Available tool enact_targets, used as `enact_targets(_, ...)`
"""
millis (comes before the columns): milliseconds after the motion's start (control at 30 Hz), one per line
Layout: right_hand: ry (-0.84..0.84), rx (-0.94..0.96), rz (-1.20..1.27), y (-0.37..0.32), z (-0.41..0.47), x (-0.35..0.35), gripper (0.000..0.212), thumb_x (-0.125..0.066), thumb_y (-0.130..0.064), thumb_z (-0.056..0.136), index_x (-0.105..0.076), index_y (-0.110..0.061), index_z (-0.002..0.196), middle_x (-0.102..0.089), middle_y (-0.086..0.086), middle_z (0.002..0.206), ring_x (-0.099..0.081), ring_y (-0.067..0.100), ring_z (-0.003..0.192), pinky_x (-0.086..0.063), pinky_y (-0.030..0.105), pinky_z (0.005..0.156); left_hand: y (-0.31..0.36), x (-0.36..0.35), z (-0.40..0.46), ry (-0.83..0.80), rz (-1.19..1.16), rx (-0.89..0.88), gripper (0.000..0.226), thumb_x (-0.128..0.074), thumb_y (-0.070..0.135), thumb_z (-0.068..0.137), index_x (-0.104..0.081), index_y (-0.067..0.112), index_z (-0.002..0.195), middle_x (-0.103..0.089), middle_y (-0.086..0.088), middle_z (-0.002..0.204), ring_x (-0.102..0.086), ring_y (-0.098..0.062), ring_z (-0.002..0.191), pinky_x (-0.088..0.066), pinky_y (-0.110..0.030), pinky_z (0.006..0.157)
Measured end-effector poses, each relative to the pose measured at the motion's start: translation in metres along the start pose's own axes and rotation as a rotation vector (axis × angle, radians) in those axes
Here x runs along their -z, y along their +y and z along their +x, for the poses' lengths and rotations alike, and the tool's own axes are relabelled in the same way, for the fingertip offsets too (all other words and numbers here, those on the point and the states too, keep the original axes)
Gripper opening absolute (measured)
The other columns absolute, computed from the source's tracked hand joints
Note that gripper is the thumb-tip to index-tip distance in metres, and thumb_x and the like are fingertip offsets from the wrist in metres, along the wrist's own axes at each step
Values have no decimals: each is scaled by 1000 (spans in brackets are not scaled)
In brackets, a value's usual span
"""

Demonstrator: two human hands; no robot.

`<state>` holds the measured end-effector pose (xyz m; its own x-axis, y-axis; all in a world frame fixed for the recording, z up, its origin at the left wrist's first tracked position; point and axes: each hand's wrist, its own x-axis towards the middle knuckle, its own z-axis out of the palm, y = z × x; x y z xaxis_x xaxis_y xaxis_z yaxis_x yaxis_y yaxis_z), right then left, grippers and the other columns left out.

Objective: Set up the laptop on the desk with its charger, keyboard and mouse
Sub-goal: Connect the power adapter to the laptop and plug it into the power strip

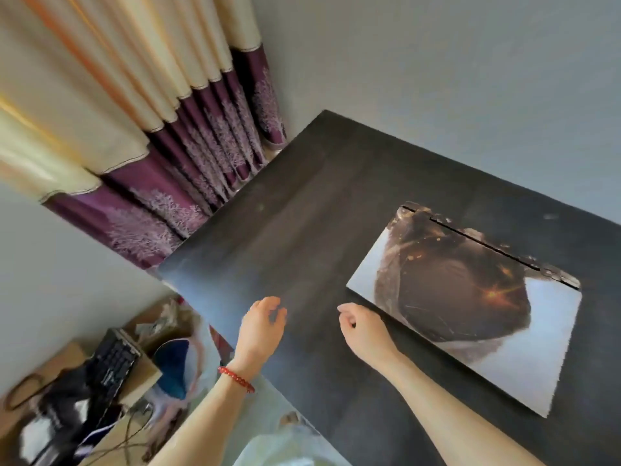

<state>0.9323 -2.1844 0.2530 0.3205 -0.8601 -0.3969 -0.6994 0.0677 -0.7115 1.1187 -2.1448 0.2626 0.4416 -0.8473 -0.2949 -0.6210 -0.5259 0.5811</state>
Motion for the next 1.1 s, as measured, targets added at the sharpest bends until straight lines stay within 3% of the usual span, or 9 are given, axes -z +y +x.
enact_targets(167, -235, 105, -93, -64, -5, -73, 31, -41, -20, 94, -55, -15, 121, -62, 3, 122, -56, 20, 111, -45, 31, 95, -87, 71, -37, 157, -113, 184, 23, -53, 15, 88, -62, 10, 108, -68, -9, 105, -62, -24, 99, -43, -25, 84)
enact_targets(500, -527, 315, -295, -209, -45, -284, 31, -41, -25, 94, -56, -20, 121, -62, 2, 121, -57, 18, 108, -45, 28, 88, -298, 194, -123, 355, -278, 423, 29, -50, 20, 92, -56, 14, 119, -63, -6, 117, -56, -11, 97, -43, -22, 82)
enact_targets(600, -603, 336, -360, -231, -58, -346, 31, -41, -25, 95, -54, -21, 122, -61, 0, 121, -57, 16, 108, -46, 28, 89, -365, 215, -143, 355, -295, 528, 30, -49, 20, 92, -55, 13, 121, -62, -7, 120, -57, -19, 109, -44, -27, 89)
enact_targets(733, -653, 375, -428, -242, -60, -409, 33, -42, -21, 94, -51, -21, 126, -59, -2, 125, -55, 14, 112, -45, 27, 93, -430, 221, -150, 329, -354, 614, 28, -48, 18, 92, -55, 14, 119, -62, -6, 118, -57, -15, 99, -43, -24, 82)
enact_targets(833, -643, 488, -574, -251, -36, -456, 36, -42, -16, 93, -48, -18, 129, -56, 1, 128, -51, 18, 116, -44, 31, 95, -474, 213, -138, 315, -356, 668, 29, -48, 17, 92, -54, 14, 120, -61, -7, 117, -58, -15, 95, -42, -23, 79)
enact_targets(900, -623, 623, -709, -257, -13, -490, 36, -42, -13, 91, -48, -16, 127, -55, 4, 126, -48, 22, 116, -43, 36, 93, -504, 202, -126, 282, -324, 682, 34, -49, 17, 92, -49, 12, 125, -55, -10, 124, -57, -18, 103, -42, -25, 85)
enact_targets(1000, -620, 870, -946, -256, 31, -554, 48, -45, -12, 89, -35, -16, 136, -41, 5, 140, -31, 22, 132, -25, 41, 108, -557, 175, -91, 218, -256, 692, 50, -52, 14, 90, -35, 10, 137, -39, -12, 140, -39, -25, 127, -34, -33, 104)
enact_targets(1100, -632, 1119, -1143, -252, 61, -601, 62, -49, -16, 90, -17, -11, 144, -22, 7, 152, -13, 22, 142, -3, 49, 115, -594, 156, -57, 124, -76, 659, 70, -57, 16, 87, -16, 11, 144, -18, -9, 153, -16, -27, 140, -26, -40, 112)
